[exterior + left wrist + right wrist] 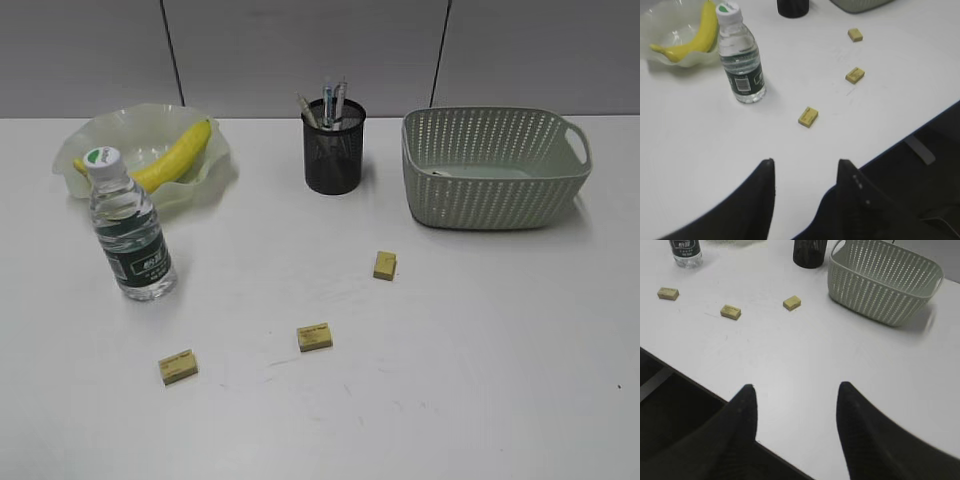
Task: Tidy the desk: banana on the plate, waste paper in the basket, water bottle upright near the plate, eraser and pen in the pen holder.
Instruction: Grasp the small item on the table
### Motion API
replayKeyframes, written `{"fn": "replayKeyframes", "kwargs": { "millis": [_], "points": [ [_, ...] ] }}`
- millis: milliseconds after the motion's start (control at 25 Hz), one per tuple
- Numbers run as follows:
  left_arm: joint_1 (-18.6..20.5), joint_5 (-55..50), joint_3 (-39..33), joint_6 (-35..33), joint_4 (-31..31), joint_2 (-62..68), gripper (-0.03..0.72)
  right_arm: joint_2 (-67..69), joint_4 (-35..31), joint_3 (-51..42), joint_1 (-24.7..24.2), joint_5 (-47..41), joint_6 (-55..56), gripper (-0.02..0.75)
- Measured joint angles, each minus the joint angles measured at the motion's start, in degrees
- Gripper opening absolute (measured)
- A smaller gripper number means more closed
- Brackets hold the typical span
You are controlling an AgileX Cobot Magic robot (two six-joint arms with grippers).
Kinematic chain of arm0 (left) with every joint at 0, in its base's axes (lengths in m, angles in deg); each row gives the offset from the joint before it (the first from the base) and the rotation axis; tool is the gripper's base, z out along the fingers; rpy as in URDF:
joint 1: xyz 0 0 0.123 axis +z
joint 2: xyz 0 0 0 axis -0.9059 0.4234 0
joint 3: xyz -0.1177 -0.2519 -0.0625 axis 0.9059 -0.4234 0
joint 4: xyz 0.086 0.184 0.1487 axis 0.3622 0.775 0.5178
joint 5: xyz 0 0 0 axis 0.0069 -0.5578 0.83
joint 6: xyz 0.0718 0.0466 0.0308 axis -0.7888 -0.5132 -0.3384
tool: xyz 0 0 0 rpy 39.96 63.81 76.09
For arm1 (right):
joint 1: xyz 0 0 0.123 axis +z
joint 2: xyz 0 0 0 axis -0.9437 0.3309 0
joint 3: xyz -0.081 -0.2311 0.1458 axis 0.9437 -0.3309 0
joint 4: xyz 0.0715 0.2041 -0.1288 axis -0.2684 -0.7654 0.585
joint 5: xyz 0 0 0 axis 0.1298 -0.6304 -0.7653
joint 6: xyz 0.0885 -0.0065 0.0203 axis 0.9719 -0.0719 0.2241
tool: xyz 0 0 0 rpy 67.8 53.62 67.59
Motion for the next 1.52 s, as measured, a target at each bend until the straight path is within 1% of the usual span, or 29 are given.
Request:
{"fn": "replayKeyframes", "kwargs": {
  "millis": [160,280,480,600,760,920,1120,1320,1520],
  "points": [
    [0.00,4.75,1.72,0.00,-0.95,10.35,0.309,-0.62,2.31,-0.10,0.08,0.24,3.03,0.412],
    [0.00,8.47,3.55,-0.36,-1.93,20.78,0.309,-0.67,3.18,-0.15,0.08,0.31,3.77,0.412],
    [0.00,10.21,8.53,-9.14,-3.66,40.79,0.314,-0.73,3.18,-0.15,0.08,0.31,4.16,0.412],
    [0.00,9.52,13.02,-12.70,-4.88,50.74,0.344,-0.78,3.18,-0.15,0.08,0.31,4.28,0.412],
    [0.00,7.83,19.33,-15.08,-5.64,63.10,0.428,-0.82,3.18,-0.15,0.08,0.31,4.33,0.412],
    [0.00,4.36,24.23,-17.38,-5.58,73.50,0.452,-0.82,3.18,-0.15,0.08,0.31,4.33,0.412],
    [0.00,4.24,27.72,-20.85,-5.48,82.84,0.455,-0.82,3.18,-0.15,0.08,0.31,4.38,0.412],
    [0.00,7.72,28.08,-25.57,-5.41,87.49,0.456,-0.82,3.55,-0.15,0.08,0.31,4.39,0.412],
    [0.00,10.09,28.08,-27.72,-5.41,91.05,0.456,-0.82,3.59,-0.15,0.08,0.31,4.39,0.412]
  ]
}}
